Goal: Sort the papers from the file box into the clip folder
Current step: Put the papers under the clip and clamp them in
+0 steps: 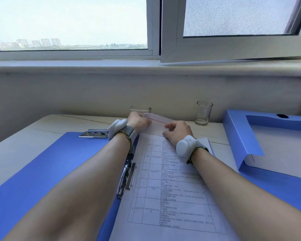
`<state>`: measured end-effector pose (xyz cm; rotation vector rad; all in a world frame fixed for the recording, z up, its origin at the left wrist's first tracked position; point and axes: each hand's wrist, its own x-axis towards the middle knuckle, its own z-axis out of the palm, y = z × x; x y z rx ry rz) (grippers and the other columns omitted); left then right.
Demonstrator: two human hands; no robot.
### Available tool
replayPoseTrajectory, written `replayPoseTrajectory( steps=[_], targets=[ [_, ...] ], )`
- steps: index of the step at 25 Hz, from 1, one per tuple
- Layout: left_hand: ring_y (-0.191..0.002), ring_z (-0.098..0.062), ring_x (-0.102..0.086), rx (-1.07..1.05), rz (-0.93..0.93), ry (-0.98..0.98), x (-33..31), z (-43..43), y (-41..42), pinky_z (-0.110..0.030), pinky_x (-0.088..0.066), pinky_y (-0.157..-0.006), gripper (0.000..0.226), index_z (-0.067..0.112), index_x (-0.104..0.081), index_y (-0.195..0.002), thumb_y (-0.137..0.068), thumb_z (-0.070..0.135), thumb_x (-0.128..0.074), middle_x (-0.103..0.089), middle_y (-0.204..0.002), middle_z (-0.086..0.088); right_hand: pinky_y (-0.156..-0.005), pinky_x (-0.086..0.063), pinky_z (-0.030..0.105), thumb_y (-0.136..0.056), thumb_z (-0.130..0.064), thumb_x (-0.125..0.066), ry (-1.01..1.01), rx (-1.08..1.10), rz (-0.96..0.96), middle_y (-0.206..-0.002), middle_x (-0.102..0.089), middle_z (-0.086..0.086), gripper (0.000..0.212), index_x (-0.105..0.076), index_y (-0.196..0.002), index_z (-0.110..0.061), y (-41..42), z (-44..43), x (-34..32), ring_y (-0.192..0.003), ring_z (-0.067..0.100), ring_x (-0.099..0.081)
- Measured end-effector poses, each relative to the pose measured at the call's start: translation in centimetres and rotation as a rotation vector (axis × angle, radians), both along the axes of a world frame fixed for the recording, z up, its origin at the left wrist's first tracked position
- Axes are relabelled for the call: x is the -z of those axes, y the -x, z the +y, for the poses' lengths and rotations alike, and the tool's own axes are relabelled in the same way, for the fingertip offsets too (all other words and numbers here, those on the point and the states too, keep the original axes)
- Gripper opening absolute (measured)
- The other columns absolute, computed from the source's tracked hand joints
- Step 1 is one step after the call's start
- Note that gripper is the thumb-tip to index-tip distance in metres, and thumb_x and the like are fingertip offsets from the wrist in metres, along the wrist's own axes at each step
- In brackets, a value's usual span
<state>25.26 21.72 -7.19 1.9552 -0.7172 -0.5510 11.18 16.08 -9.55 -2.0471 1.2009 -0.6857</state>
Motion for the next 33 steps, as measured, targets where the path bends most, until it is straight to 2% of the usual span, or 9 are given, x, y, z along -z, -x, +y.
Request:
replayPoseTrajectory(
  steps=[5,10,13,17,21,24,26,30,33],
  targets=[
    [-0.109,-0.031,-0.063,-0.005,-0.094,0.144,-2.2,0.5,0.3,-0.038,-0.051,-0.095,0.028,0.005,-0.065,-0.115,-0.092,0.018,-0.057,-0.067,-0.116,-0.015,-0.098,-0.043,0.032,-0.084,-0.015,-0.056,0.109,0.12,-0.077,-0.129,-0.058,0.007,0.04,-0.058,-0.124,-0.02,0.7,-0.7,-2.4,-0.122,0.026,-0.052],
    [-0.106,-0.03,-0.065,0.003,-0.131,0.377,-6.7,1.8,0.8,-0.042,-0.052,-0.095,0.027,0.008,-0.066,-0.116,-0.094,0.019,-0.056,-0.069,-0.115,-0.015,-0.104,-0.035,0.037,-0.083,-0.018,-0.061,0.193,0.276,-0.188,-0.141,-0.042,0.013,0.059,-0.039,-0.138,-0.012,2.3,-0.3,-6.2,-0.13,0.031,-0.041],
    [-0.097,-0.024,-0.063,0.034,-0.135,0.47,-9.9,3.3,1.5,-0.038,-0.052,-0.093,0.025,0.008,-0.064,-0.117,-0.095,0.018,-0.056,-0.068,-0.11,-0.01,-0.105,-0.037,0.039,-0.084,-0.024,-0.062,0.2,0.268,-0.303,-0.14,-0.046,0.015,0.067,-0.033,-0.142,-0.009,3.2,0.6,-9.3,-0.129,0.032,-0.044],
    [-0.092,-0.022,-0.061,0.047,-0.102,0.545,-13.3,5.7,2.3,-0.037,-0.054,-0.086,0.017,0.011,-0.062,-0.108,-0.095,0.02,-0.056,-0.064,-0.101,-0.006,-0.085,-0.042,0.034,-0.092,-0.029,-0.052,0.189,0.231,-0.438,-0.125,-0.06,0.016,0.047,-0.041,-0.133,-0.011,3.9,2.9,-13.3,-0.113,0.035,-0.057],
    [-0.082,-0.017,-0.06,0.043,-0.135,0.634,-17.4,8.7,2.7,-0.031,-0.054,-0.075,0.015,0.014,-0.061,-0.108,-0.096,0.021,-0.055,-0.063,-0.091,0.0,-0.072,-0.029,0.029,-0.099,-0.032,-0.039,0.276,0.202,-0.497,-0.117,-0.062,0.022,0.035,-0.051,-0.115,-0.004,4.0,6.2,-17.4,-0.108,0.039,-0.056],
    [-0.082,-0.021,-0.06,0.0,-0.224,0.631,-19.8,11.0,1.8,-0.045,-0.057,-0.079,0.005,0.016,-0.059,-0.096,-0.095,0.018,-0.054,-0.063,-0.092,-0.006,-0.07,-0.026,0.03,-0.1,-0.029,-0.036,0.36,0.17,-0.502,-0.106,-0.061,0.025,0.031,-0.054,-0.091,-0.006,3.8,8.2,-19.5,-0.101,0.038,-0.055],
    [-0.095,-0.027,-0.063,-0.048,-0.279,0.587,-20.5,12.1,0.9,-0.049,-0.054,-0.089,0.01,0.013,-0.061,-0.1,-0.094,0.018,-0.054,-0.066,-0.104,-0.012,-0.068,-0.027,0.03,-0.099,-0.028,-0.035,0.381,0.142,-0.489,-0.089,-0.054,0.018,0.03,-0.044,-0.076,-0.011,3.2,8.7,-19.6,-0.089,0.034,-0.051],
    [-0.107,-0.03,-0.061,-0.116,-0.39,0.327,-19.5,14.5,-0.7,-0.04,-0.051,-0.096,0.031,0.008,-0.06,-0.123,-0.094,0.014,-0.051,-0.065,-0.12,-0.014,-0.065,-0.026,0.024,-0.097,-0.028,-0.041,0.313,0.081,-0.481,-0.08,-0.052,0.008,0.025,-0.045,-0.077,-0.013,1.3,10.1,-18.1,-0.082,0.028,-0.046],
    [-0.114,-0.029,-0.06,-0.142,-0.402,0.106,-16.6,16.5,-2.8,-0.032,-0.047,-0.095,0.032,0.011,-0.062,-0.124,-0.094,0.009,-0.05,-0.065,-0.123,-0.012,-0.068,-0.032,0.022,-0.097,-0.024,-0.044,0.239,0.013,-0.367,-0.098,-0.068,0.013,0.027,-0.065,-0.096,-0.009,-1.1,11.2,-15.0,-0.098,0.032,-0.059]
  ],
)
